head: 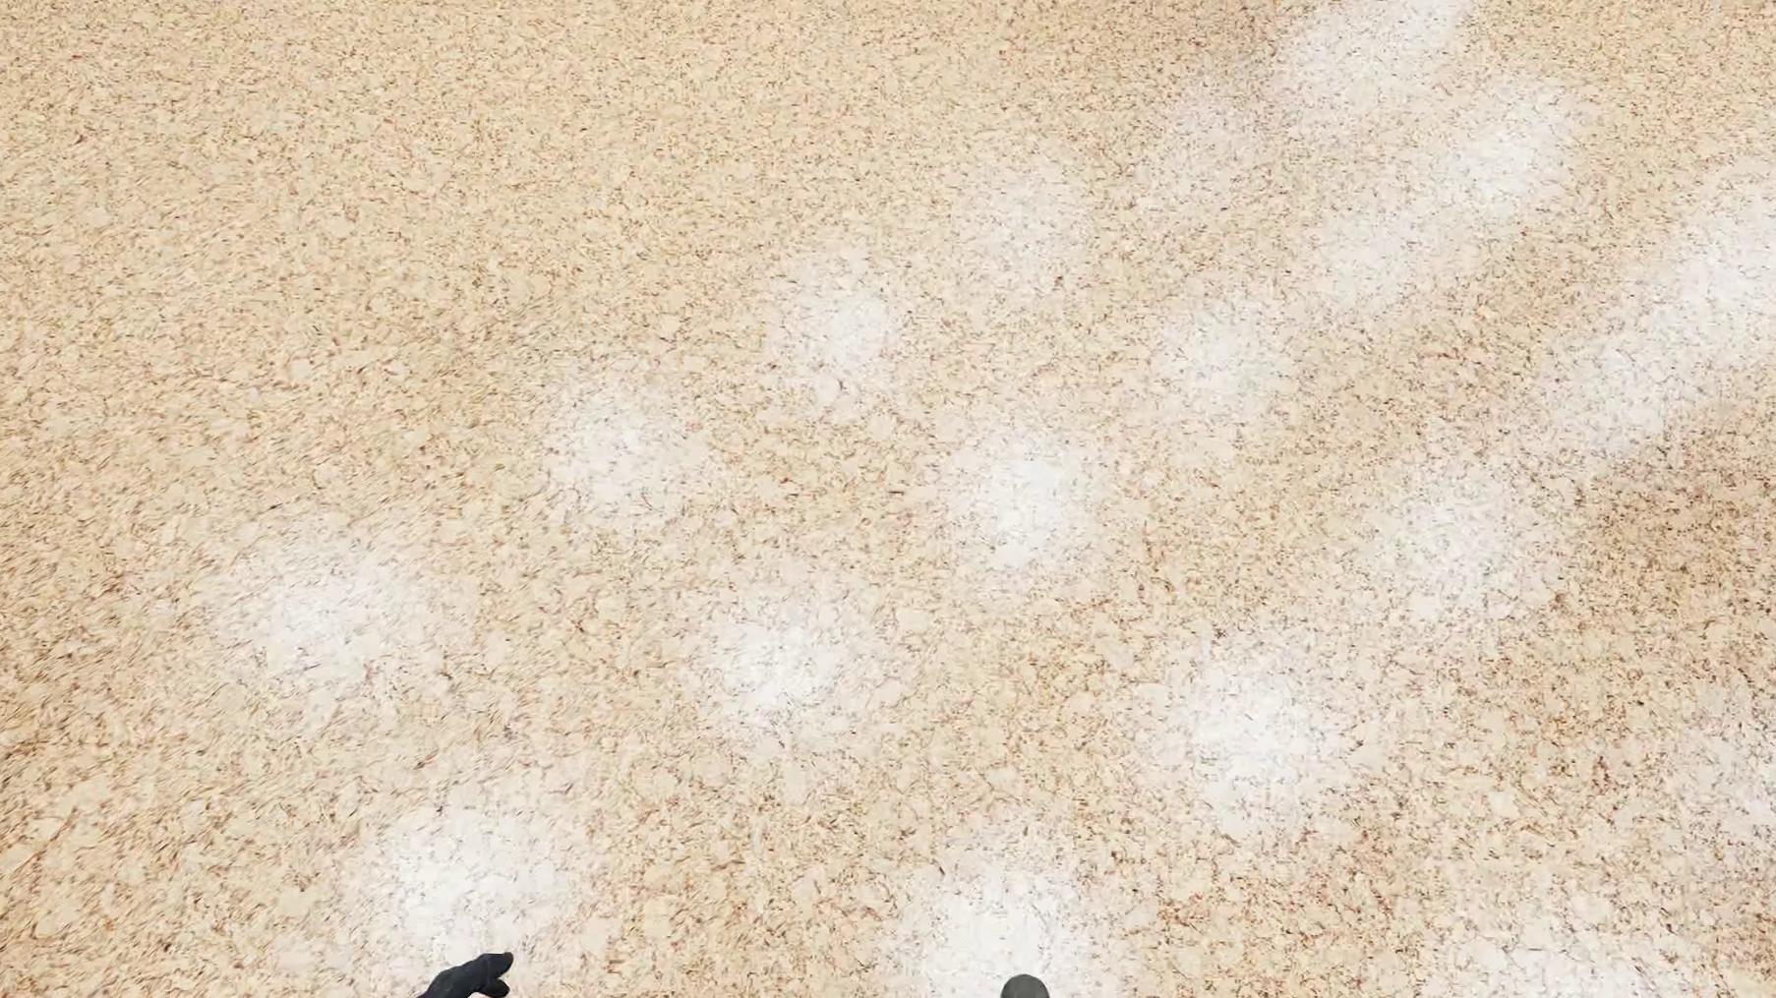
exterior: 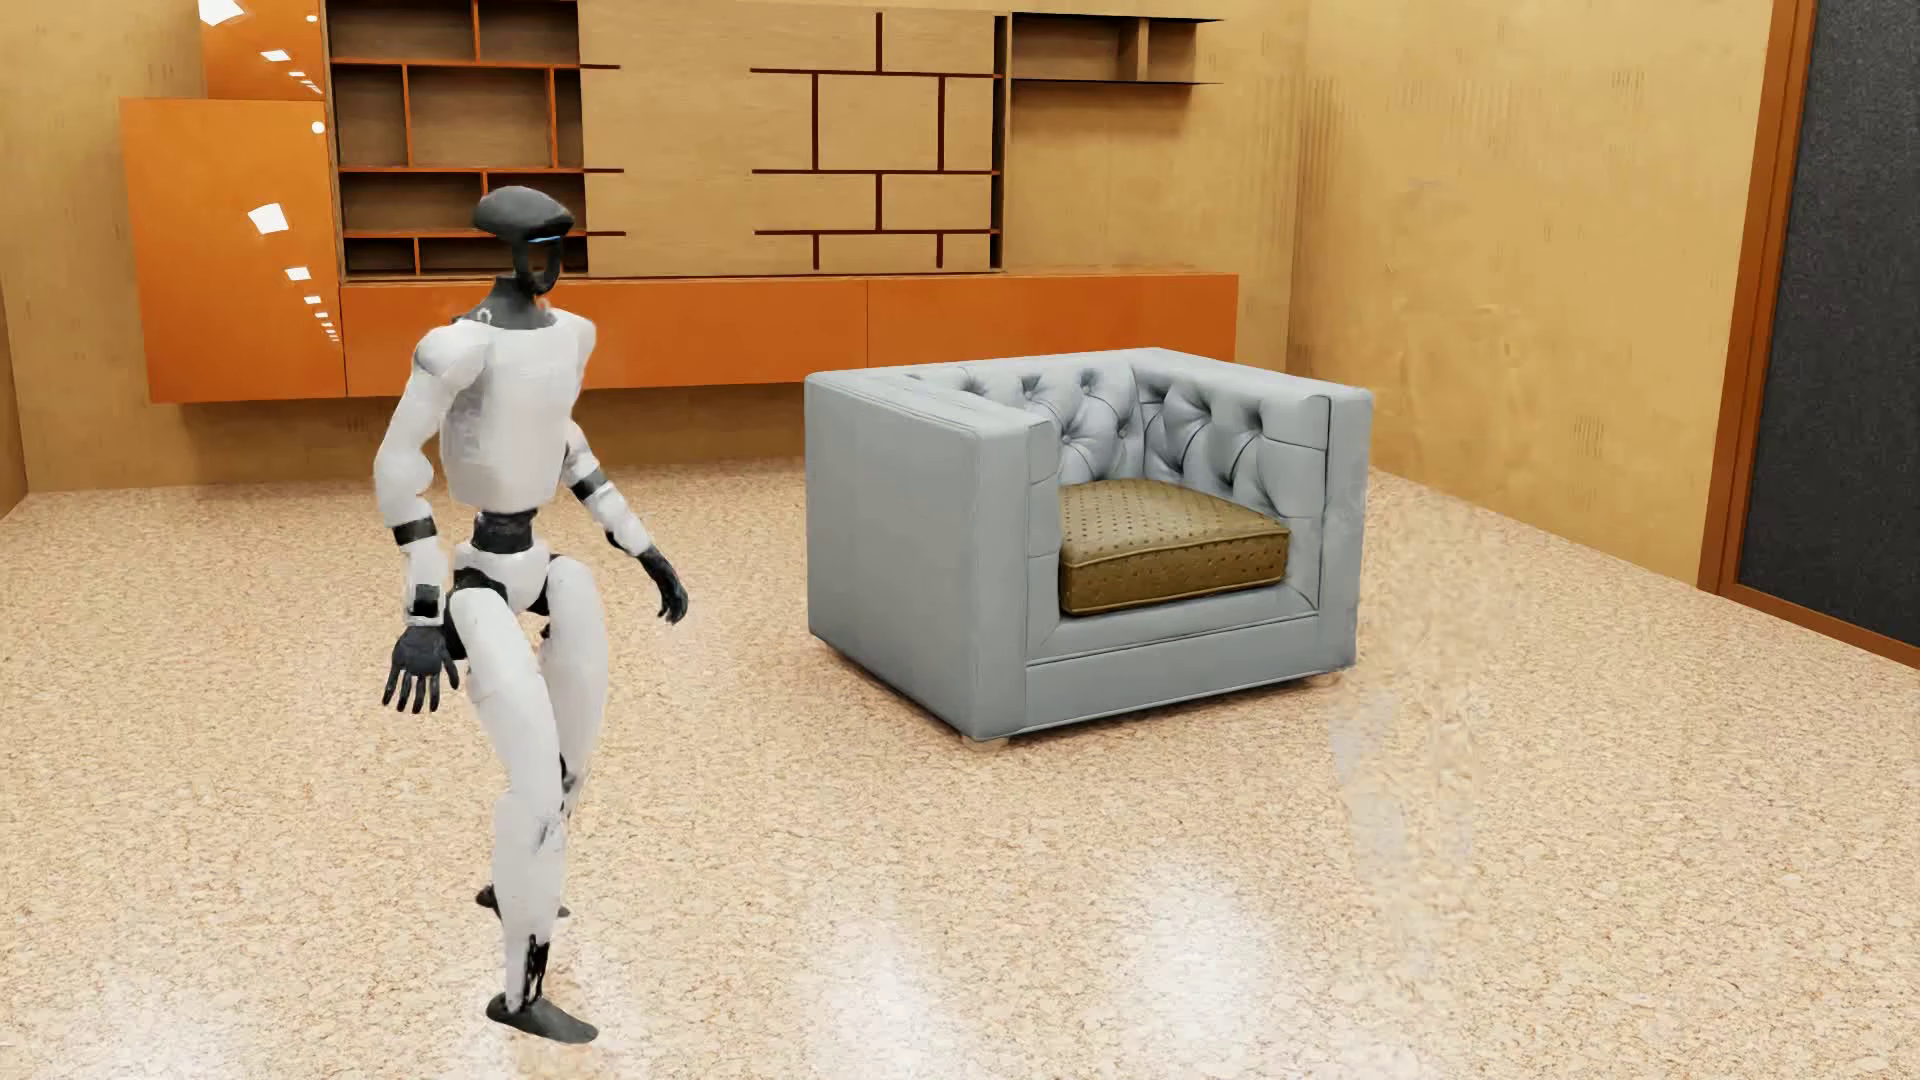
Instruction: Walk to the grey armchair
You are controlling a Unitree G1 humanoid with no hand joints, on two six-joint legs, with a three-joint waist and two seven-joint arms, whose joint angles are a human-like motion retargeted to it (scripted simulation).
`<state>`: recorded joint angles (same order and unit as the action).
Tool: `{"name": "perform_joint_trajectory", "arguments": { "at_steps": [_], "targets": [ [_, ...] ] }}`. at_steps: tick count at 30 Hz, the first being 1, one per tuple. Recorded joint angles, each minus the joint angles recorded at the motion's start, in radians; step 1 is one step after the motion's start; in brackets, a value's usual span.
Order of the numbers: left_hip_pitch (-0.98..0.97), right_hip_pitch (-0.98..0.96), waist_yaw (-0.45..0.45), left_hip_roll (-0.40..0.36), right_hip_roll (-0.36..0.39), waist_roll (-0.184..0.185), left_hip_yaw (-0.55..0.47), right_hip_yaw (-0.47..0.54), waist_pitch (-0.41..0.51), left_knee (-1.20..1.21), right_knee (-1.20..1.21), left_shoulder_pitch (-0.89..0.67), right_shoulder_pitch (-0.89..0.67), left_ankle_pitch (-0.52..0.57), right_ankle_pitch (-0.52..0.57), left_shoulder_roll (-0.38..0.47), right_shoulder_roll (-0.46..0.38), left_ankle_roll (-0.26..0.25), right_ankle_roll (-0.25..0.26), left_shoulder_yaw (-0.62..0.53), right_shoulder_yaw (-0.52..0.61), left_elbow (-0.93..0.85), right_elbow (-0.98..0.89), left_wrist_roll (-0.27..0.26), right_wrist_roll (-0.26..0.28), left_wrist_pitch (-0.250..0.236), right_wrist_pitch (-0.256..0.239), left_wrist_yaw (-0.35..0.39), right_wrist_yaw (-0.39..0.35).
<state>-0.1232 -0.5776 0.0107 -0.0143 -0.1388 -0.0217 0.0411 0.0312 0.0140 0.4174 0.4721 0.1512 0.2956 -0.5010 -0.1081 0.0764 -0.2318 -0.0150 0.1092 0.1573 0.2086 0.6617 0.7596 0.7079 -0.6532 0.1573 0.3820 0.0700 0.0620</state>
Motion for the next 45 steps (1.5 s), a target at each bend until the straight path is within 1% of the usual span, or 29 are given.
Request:
{"name": "perform_joint_trajectory", "arguments": {
  "at_steps": [3,4,7,8,10,12,13,14,18,19,20,21,22,24,25,26,27,29,31,33,36,37,38,39,41,42,43,44,45],
  "targets": [
    [-0.007,0.062,0.006,0.066,0.024,0.014,-0.046,-0.086,0.001,0.132,0.057,0.029,-0.039,0.023,-0.066,0.012,0.022,-0.027,-0.047,0.001,-0.019,0.025,-0.011,-0.011,-0.017,0.026,0.01,-0.004,-0.037],
    [-0.045,0.087,0.009,0.086,0.033,0.022,-0.063,-0.112,0.005,0.235,0.063,0.046,-0.062,0.081,-0.094,0.008,0.026,-0.038,-0.05,0.007,-0.016,0.033,-0.015,-0.018,-0.03,0.035,0.013,-0.005,-0.049],
    [-0.246,0.177,0.021,0.108,0.055,0.046,-0.154,-0.195,0.017,0.626,0.052,0.09,-0.134,0.34,-0.159,0.009,0.014,-0.067,-0.071,-0.016,0.014,0.045,-0.054,-0.012,-0.087,0.057,-0.022,-0.045,-0.056],
    [-0.314,0.21,0.025,0.141,0.054,0.055,-0.129,-0.224,0.021,0.721,0.047,0.104,-0.157,0.35,-0.179,0.009,0.002,-0.067,-0.076,-0.024,0.02,0.043,-0.077,-0.008,-0.093,0.058,-0.036,-0.061,-0.061],
    [-0.425,0.271,0.042,0.218,0.053,0.07,-0.018,-0.275,0.025,0.779,0.032,0.125,-0.2,0.329,-0.215,-0.002,-0.027,-0.027,-0.081,-0.026,0.021,0.046,-0.131,-0.01,-0.088,0.063,-0.053,-0.071,-0.067],
    [-0.505,0.33,0.065,0.228,0.057,0.076,0.085,-0.321,0.021,0.691,0.006,0.142,-0.234,0.307,-0.251,-0.002,-0.047,-0.04,-0.082,-0.017,0.014,0.046,-0.199,-0.012,-0.086,0.068,-0.067,-0.082,-0.067],
    [-0.537,0.361,0.073,0.209,0.06,0.077,0.12,-0.347,0.018,0.609,-0.007,0.149,-0.246,0.303,-0.273,0.0,-0.051,-0.063,-0.08,-0.009,0.005,0.043,-0.239,-0.013,-0.084,0.07,-0.076,-0.083,-0.07],
    [-0.556,0.392,0.079,0.193,0.064,0.077,0.157,-0.372,0.014,0.506,-0.017,0.156,-0.258,0.299,-0.296,0.001,-0.051,-0.108,-0.077,0.006,-0.003,0.039,-0.277,-0.019,-0.076,0.073,-0.085,-0.076,-0.077],
    [-0.51,0.498,0.092,0.166,0.078,0.074,0.395,-0.436,-0.005,0.042,-0.049,0.188,-0.355,0.324,-0.362,-0.036,-0.045,-0.14,-0.04,0.062,0.035,0.04,-0.308,-0.048,-0.019,0.097,-0.088,-0.037,-0.081],
    [-0.492,0.525,0.096,0.153,0.076,0.07,0.407,-0.442,-0.008,0.014,-0.045,0.2,-0.378,0.341,-0.37,-0.043,-0.039,-0.056,-0.024,0.06,0.053,0.048,-0.284,-0.044,-0.017,0.098,-0.083,-0.045,-0.082],
    [-0.48,0.549,0.1,0.142,0.071,0.066,0.397,-0.441,-0.009,0.038,-0.022,0.211,-0.395,0.323,-0.367,-0.047,-0.029,0.076,-0.002,0.054,0.071,0.057,-0.248,-0.038,-0.018,0.098,-0.076,-0.057,-0.09],
    [-0.466,0.561,0.104,0.131,0.057,0.062,0.382,-0.433,-0.01,0.067,0.025,0.218,-0.405,0.301,-0.34,-0.052,-0.014,0.165,0.025,0.048,0.084,0.068,-0.2,-0.03,-0.017,0.099,-0.066,-0.069,-0.104],
    [-0.446,0.557,0.107,0.119,0.039,0.058,0.367,-0.412,-0.01,0.093,0.1,0.22,-0.403,0.275,-0.278,-0.057,0.001,0.191,0.04,0.041,0.09,0.081,-0.144,-0.02,-0.012,0.102,-0.053,-0.079,-0.117],
    [-0.385,0.485,0.108,0.096,-0.007,0.05,0.347,-0.345,-0.007,0.11,0.331,0.209,-0.38,0.213,-0.054,-0.063,0.017,0.173,0.107,0.021,0.114,0.1,-0.024,0.003,-0.001,0.1,-0.029,-0.102,-0.097],
    [-0.348,0.42,0.103,0.085,-0.028,0.045,0.337,-0.303,-0.005,0.101,0.478,0.2,-0.369,0.192,0.049,-0.06,0.014,0.16,0.088,0.008,0.141,0.098,0.032,0.015,-0.004,0.086,-0.025,-0.118,-0.054],
    [-0.312,0.35,0.094,0.073,-0.055,0.039,0.325,-0.281,-0.002,0.087,0.618,0.187,-0.355,0.174,0.087,-0.052,0.008,0.145,0.064,-0.006,0.163,0.089,0.077,0.024,-0.008,0.068,-0.023,-0.129,-0.007],
    [-0.277,0.28,0.082,0.058,-0.078,0.032,0.309,-0.263,0.001,0.073,0.729,0.167,-0.333,0.159,0.07,-0.039,0.004,0.128,0.059,-0.019,0.165,0.077,0.106,0.033,-0.004,0.052,-0.018,-0.127,0.024],
    [-0.205,0.134,0.057,0.033,-0.098,0.021,0.263,-0.241,0.005,0.028,0.834,0.111,-0.256,0.139,0.031,-0.02,0.006,0.097,0.031,-0.029,0.116,0.05,0.116,0.041,0.027,0.041,-0.004,-0.082,0.007],
    [-0.14,0.006,0.034,0.02,-0.102,0.014,0.218,-0.221,0.004,-0.009,0.762,0.08,-0.178,0.113,0.003,-0.007,0.004,0.065,0.021,-0.01,0.067,0.005,0.107,0.024,0.058,0.015,-0.01,-0.035,-0.034],
    [-0.088,-0.064,0.013,0.018,-0.093,0.009,0.173,-0.202,0.001,-0.014,0.523,0.055,-0.113,0.069,-0.017,-0.004,-0.002,0.033,0.018,-0.005,0.041,-0.041,0.087,-0.004,0.068,-0.018,-0.004,-0.008,-0.039],
    [0.001,-0.035,-0.011,0.04,-0.025,0.006,0.109,-0.109,-0.008,-0.03,-0.042,0.047,-0.039,0.005,0.003,0.022,-0.004,-0.019,0.003,-0.033,0.004,-0.098,0.044,-0.03,0.046,-0.044,0.009,-0.009,-0.026],
    [0.029,-0.015,-0.015,0.061,0.002,0.009,0.086,-0.072,-0.009,-0.019,-0.131,0.051,-0.022,-0.009,0.035,0.037,0.005,-0.039,-0.009,-0.042,-0.003,-0.111,0.027,-0.03,0.03,-0.042,0.011,-0.015,-0.022],
    [0.041,0.0,-0.015,0.09,0.026,0.014,0.065,-0.064,-0.005,0.037,-0.106,0.06,-0.012,-0.023,0.095,0.05,0.017,-0.055,-0.022,-0.045,-0.005,-0.122,0.013,-0.031,0.011,-0.036,0.013,-0.018,-0.023],
    [0.023,0.004,-0.011,0.124,0.041,0.023,0.043,-0.088,0.002,0.147,-0.028,0.075,-0.018,-0.007,0.068,0.053,0.031,-0.059,-0.045,-0.032,-0.002,-0.13,0.008,-0.04,-0.009,-0.027,0.016,-0.009,-0.031],
    [-0.101,0.035,0.006,0.177,0.071,0.045,-0.012,-0.126,0.019,0.483,0.082,0.116,-0.075,0.217,-0.043,0.018,0.048,-0.03,-0.064,0.017,0.019,-0.119,0.023,-0.07,-0.045,0.0,0.026,0.054,-0.039],
    [-0.19,0.076,0.017,0.202,0.083,0.054,-0.031,-0.148,0.023,0.646,0.082,0.132,-0.111,0.347,-0.08,0.004,0.043,0.03,-0.068,0.017,0.038,-0.097,0.027,-0.07,-0.058,0.016,0.018,0.073,-0.027],
    [-0.27,0.124,0.029,0.251,0.097,0.063,-0.016,-0.174,0.025,0.767,0.065,0.14,-0.151,0.389,-0.109,0.002,0.042,0.058,-0.075,-0.008,0.055,-0.065,0.022,-0.053,-0.07,0.036,0.006,0.06,-0.019],
    [-0.341,0.173,0.043,0.283,0.111,0.071,0.008,-0.195,0.026,0.843,0.042,0.142,-0.183,0.373,-0.133,0.001,0.036,0.084,-0.081,-0.04,0.065,-0.027,-0.003,-0.031,-0.078,0.053,-0.008,0.016,-0.023],
    [-0.4,0.217,0.057,0.289,0.122,0.076,0.039,-0.209,0.025,0.867,0.021,0.157,-0.223,0.354,-0.155,0.006,0.03,0.08,-0.086,-0.052,0.07,-0.007,-0.028,-0.02,-0.08,0.061,-0.022,-0.05,-0.04]
  ]
}}
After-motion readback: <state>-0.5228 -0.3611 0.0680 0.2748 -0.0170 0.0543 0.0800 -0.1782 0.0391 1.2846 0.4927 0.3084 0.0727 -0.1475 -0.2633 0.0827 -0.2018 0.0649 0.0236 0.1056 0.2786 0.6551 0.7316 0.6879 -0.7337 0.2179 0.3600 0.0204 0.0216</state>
